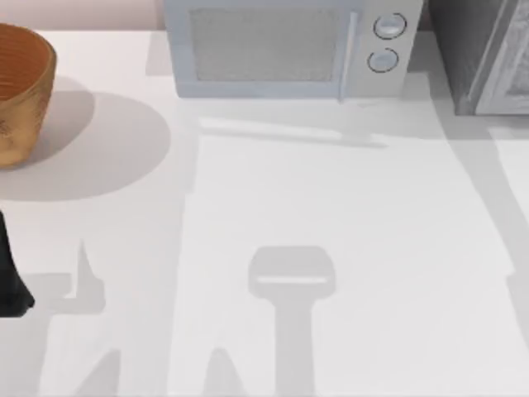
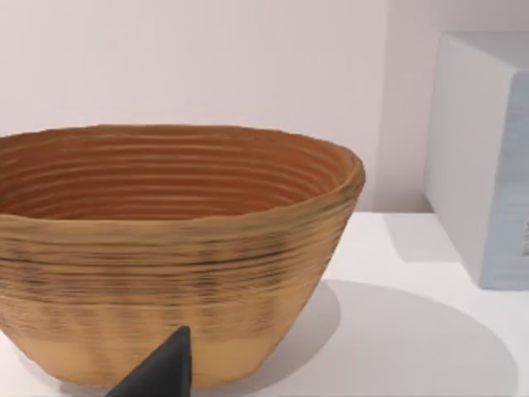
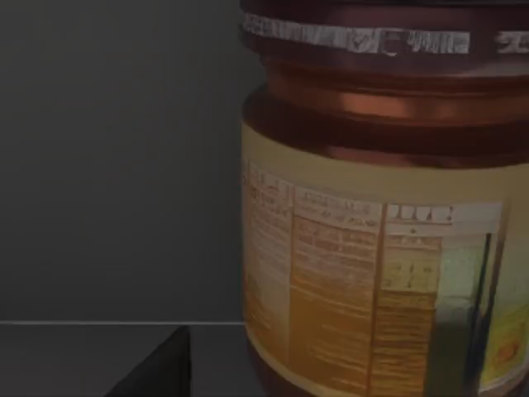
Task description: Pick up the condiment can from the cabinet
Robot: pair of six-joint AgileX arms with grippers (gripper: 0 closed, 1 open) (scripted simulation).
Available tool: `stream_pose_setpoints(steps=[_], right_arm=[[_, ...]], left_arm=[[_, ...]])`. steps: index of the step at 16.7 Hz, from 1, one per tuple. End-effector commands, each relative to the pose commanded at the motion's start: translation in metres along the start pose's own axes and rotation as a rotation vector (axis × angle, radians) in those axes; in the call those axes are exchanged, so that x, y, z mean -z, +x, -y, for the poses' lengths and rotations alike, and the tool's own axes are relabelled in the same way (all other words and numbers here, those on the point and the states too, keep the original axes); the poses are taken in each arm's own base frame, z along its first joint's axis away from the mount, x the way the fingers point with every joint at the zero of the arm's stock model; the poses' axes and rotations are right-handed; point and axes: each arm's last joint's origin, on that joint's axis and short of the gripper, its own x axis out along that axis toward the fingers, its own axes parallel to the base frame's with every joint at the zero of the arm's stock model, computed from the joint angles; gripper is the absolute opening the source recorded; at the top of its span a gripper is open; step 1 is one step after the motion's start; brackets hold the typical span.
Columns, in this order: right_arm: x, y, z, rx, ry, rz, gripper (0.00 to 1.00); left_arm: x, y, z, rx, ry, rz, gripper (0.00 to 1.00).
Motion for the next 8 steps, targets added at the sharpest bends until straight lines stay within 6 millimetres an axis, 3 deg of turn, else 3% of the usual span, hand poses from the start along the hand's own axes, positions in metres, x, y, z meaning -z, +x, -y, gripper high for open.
stream_pose_setpoints(steps=[2,8], right_arm=[[0.0014,0.0134,-0.0015,0.0,0.001,0.005,1.0],[0.0023,0.018,-0.0034,-0.003,0.001,0.002,1.0]], left_arm=[[0.0,0.0,0.0,0.0,0.0,0.0,1.0],[0.0,0.0,0.0,0.0,0.0,0.0,1.0]])
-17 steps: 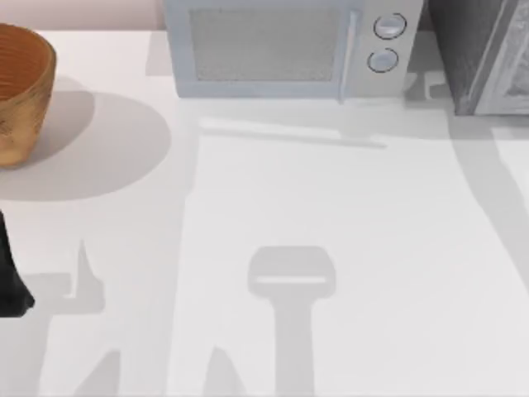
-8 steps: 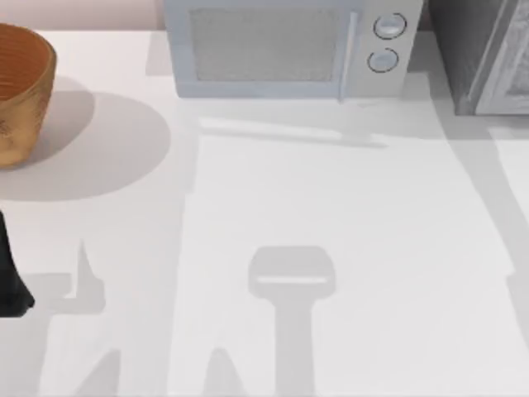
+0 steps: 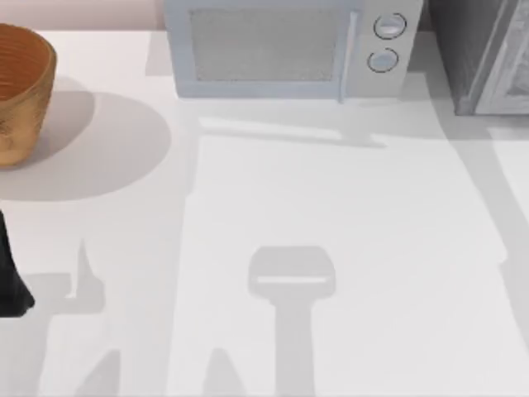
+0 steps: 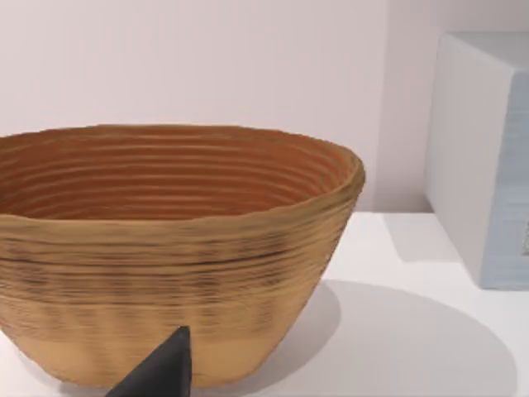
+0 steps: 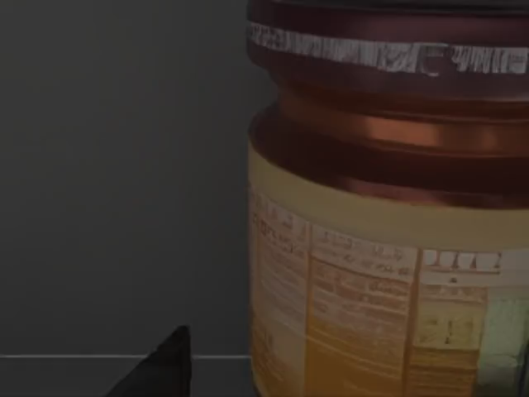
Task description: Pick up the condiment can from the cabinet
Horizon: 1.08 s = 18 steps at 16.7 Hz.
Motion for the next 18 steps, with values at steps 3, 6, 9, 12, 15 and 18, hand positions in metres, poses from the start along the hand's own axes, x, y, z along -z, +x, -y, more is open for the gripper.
stream_pose_setpoints(steps=[3,6,9,12,15,18], right_arm=[[-0.003,0.014,0.0,0.003,0.001,0.004,1.0],[-0.004,0.034,0.0,0.003,0.0,0.004,1.0],[-0.002,0.051,0.001,0.003,0.001,0.004,1.0],[-0.001,0.058,0.002,0.003,0.001,0.004,1.0],[-0.001,0.058,0.002,0.003,0.001,0.004,1.0],[-0.001,0.058,0.002,0.003,0.001,0.004,0.77]], left_arm=[[0.0,0.0,0.0,0.0,0.0,0.0,1.0],[0.0,0.0,0.0,0.0,0.0,0.0,1.0],[0.0,0.0,0.0,0.0,0.0,0.0,1.0],[0.0,0.0,0.0,0.0,0.0,0.0,1.0],[0.0,0.0,0.0,0.0,0.0,0.0,1.0],[0.0,0.0,0.0,0.0,0.0,0.0,1.0]])
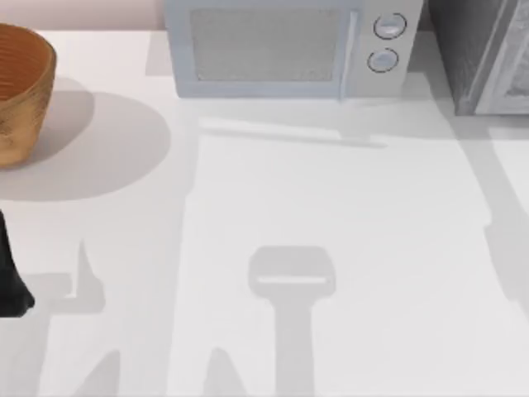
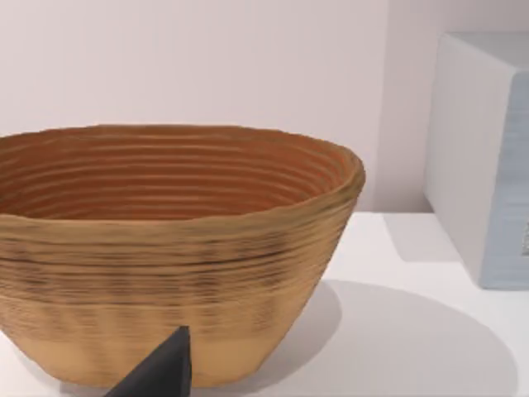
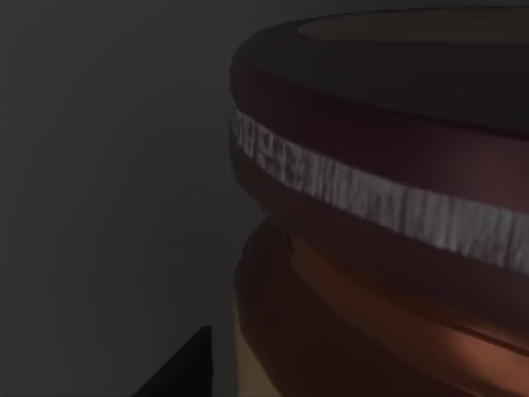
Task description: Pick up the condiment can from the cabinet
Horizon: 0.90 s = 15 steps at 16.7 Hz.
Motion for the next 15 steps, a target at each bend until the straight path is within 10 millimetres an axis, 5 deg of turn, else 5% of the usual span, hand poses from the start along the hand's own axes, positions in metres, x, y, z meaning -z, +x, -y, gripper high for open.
stream_pose_setpoints(steps=[10,15], right_arm=[[0.0,0.0,0.0,0.0,0.0,0.0,0.02],[0.0,0.0,0.0,0.0,0.0,0.0,0.0]], left_arm=[[0.0,0.0,0.0,0.0,0.0,0.0,1.0],[0.0,0.0,0.0,0.0,0.0,0.0,1.0]])
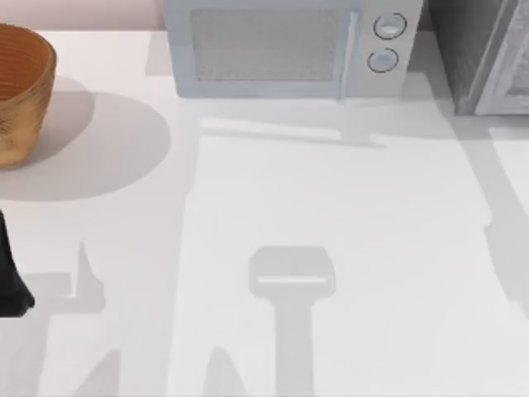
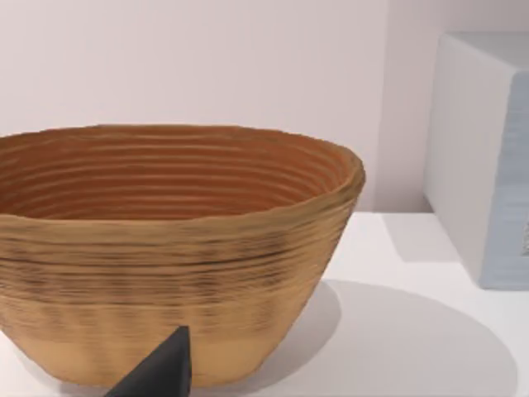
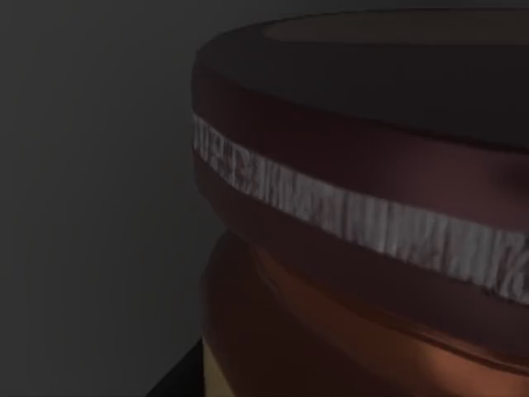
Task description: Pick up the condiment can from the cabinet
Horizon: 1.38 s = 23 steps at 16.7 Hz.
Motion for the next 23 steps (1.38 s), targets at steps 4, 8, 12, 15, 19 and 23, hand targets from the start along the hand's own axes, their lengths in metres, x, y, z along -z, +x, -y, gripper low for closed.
stream_pose_setpoints(steps=[4,8,12,15,19,23], right_arm=[[0.0,0.0,-0.001,-0.003,0.002,0.0,0.0],[-0.013,-0.024,-0.003,0.002,0.001,-0.003,0.0],[-0.043,-0.094,-0.006,-0.001,0.002,0.003,0.0],[-0.058,-0.15,-0.003,-0.002,0.004,0.009,0.0],[-0.062,-0.18,-0.001,-0.003,0.002,0.0,0.0],[-0.063,-0.18,0.0,0.0,0.005,0.007,0.0]], left_arm=[[0.0,0.0,0.0,0.0,0.0,0.0,1.0],[0.0,0.0,0.0,0.0,0.0,0.0,1.0],[0.0,0.0,0.0,0.0,0.0,0.0,1.0],[0.0,0.0,0.0,0.0,0.0,0.0,1.0],[0.0,0.0,0.0,0.0,0.0,0.0,1.0],[0.0,0.0,0.0,0.0,0.0,0.0,1.0]])
